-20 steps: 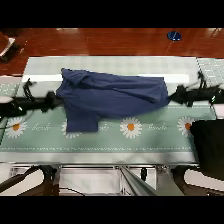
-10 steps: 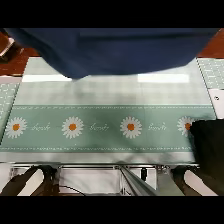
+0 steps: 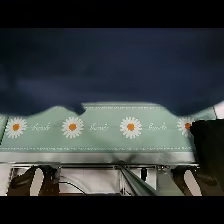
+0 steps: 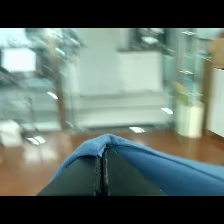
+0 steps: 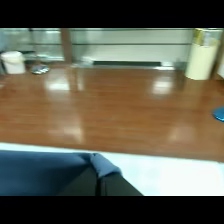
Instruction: Fold the shirts.
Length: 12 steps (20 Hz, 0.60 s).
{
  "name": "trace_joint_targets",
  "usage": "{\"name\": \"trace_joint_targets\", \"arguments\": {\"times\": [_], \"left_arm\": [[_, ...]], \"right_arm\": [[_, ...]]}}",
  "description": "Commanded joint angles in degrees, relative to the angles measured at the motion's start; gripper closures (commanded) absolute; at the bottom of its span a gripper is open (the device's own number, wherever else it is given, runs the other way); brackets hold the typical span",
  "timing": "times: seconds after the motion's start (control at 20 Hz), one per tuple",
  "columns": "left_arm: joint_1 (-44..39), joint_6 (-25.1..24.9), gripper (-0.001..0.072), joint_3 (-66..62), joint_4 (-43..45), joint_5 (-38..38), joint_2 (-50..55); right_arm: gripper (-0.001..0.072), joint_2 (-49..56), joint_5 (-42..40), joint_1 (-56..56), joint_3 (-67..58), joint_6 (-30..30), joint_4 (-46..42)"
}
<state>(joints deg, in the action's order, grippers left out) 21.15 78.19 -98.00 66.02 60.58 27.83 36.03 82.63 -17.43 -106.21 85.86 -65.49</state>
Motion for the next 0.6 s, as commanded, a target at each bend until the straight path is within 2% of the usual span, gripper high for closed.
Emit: {"name": "trace_joint_targets", "arguments": {"times": [0.0,0.15,0.35,0.55], "left_arm": [[-6.3,4.6,0.0696,-0.3,14.7,3.8,-4.9],[-10.4,5.5,0.0696,3.6,18.0,7.2,-4.5],[-10.8,6.5,0.0696,18.1,14.5,7.0,-1.9],[-10.8,6.3,0.0696,29.6,4.8,-0.7,6.7]], "right_arm": [[0.0691,-4.1,5.6,0.0,-0.1,2.9,-7.3],[0.0691,-4.0,6.5,0.0,2.0,3.1,-6.7],[0.0691,-4.0,4.5,0.0,13.7,3.5,-3.9],[0.0691,-1.8,-4.4,0.0,30.2,1.5,1.4]]}}
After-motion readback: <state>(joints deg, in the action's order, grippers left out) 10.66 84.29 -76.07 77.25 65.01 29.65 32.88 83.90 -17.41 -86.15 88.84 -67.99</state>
